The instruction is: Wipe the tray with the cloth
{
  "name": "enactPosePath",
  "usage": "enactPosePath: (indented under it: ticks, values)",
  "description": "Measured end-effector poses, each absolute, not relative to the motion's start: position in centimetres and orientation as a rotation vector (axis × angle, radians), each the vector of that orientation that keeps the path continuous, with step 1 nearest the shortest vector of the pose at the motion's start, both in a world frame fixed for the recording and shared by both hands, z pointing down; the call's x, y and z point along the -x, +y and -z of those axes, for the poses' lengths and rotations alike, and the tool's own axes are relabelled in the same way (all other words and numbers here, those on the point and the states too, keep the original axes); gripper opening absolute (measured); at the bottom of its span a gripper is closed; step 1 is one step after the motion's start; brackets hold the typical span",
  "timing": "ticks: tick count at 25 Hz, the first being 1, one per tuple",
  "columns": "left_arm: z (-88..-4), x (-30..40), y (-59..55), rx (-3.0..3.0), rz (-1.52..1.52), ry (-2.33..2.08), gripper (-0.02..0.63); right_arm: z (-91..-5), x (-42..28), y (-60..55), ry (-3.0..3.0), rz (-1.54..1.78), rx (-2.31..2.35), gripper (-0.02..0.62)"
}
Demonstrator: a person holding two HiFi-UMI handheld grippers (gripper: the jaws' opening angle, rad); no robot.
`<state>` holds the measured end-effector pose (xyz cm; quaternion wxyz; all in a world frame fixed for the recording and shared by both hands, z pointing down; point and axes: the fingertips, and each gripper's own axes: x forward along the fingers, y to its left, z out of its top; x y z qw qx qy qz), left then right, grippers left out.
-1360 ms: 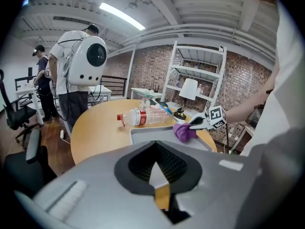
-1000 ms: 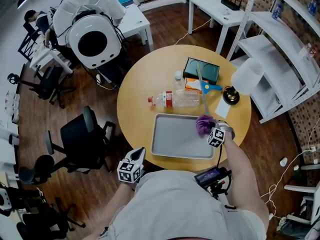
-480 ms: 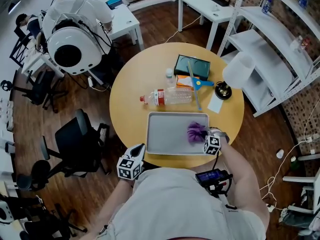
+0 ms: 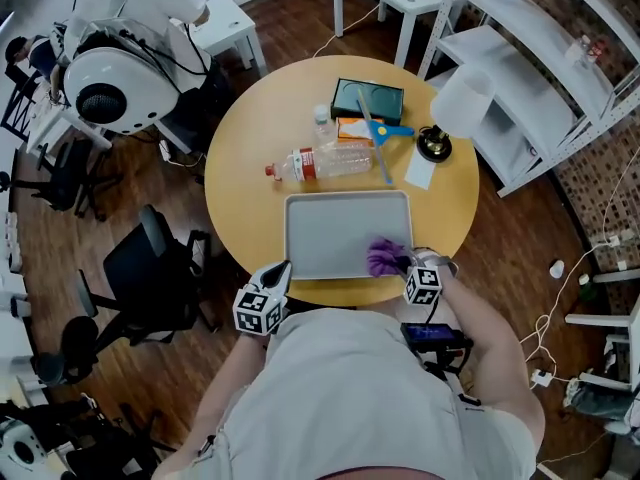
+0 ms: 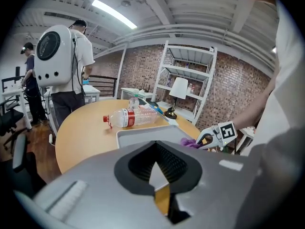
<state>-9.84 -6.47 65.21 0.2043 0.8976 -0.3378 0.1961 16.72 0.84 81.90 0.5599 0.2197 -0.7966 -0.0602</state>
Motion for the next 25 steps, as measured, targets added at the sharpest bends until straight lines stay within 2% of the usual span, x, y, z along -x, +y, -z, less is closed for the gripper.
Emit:
enactPosePath:
  ticks: [4, 14, 18, 25]
  values:
    - [-64.6, 9.6, -7.8, -2.509, -0.528, -0.96, 0.0, -81.6, -17.1, -1.6, -1.873, 0.161, -0.481, 0.048]
    - [-65.9, 13.4, -5.8, -2.397, -0.543, -1.052, 0.0, -81.9, -10.8, -1.9, -1.986, 0.164, -0.327, 0.049]
    - [-66.2, 13.8, -6.0, -2.386, -0.539, -1.076, 0.0, -82.3, -11.1, -3.3, -1.989, 0.179, -0.229, 0.052]
    - [-66.4, 14.7, -5.2, -2.368, -0.557, -1.102, 0.0, -82.5, -13.0, -10.5, -1.937, 0.139, -0.363, 0.054]
